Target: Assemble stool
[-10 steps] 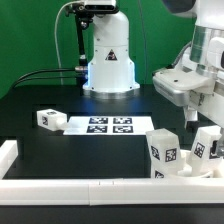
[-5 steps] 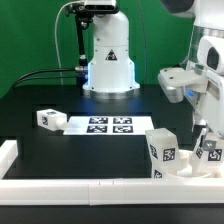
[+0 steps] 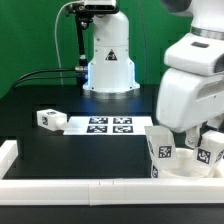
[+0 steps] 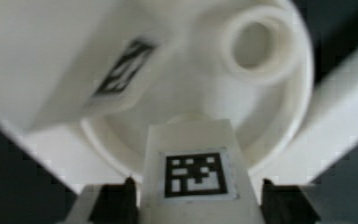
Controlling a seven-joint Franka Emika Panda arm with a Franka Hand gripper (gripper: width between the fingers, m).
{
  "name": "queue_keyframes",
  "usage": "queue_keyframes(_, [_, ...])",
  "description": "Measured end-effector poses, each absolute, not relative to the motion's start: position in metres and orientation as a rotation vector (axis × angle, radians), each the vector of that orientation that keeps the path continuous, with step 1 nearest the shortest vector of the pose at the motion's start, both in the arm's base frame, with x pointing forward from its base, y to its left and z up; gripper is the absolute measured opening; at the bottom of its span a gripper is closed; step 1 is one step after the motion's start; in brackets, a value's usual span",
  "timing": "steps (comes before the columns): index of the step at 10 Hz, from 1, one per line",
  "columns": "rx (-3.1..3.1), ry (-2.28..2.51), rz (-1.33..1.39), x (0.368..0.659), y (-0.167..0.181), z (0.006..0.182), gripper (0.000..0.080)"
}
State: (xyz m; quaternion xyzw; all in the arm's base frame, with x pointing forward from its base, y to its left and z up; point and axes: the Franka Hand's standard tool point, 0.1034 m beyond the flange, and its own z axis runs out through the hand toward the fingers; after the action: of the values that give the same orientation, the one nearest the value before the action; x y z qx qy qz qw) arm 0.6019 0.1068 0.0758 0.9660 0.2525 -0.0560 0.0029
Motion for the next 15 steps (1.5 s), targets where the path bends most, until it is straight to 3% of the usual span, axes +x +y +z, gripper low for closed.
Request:
queue_keyframes(4, [3.102,0.312,-0.174,0.603,0.103,0.075,0.0333])
queue_keyframes(9, [2.985,-0.874,-0.210,0.601,0.087,0.076,0.0333])
queue_keyframes(15, [2.773,-1.267,-0.148,0.603,0.085,0.079,0.0334])
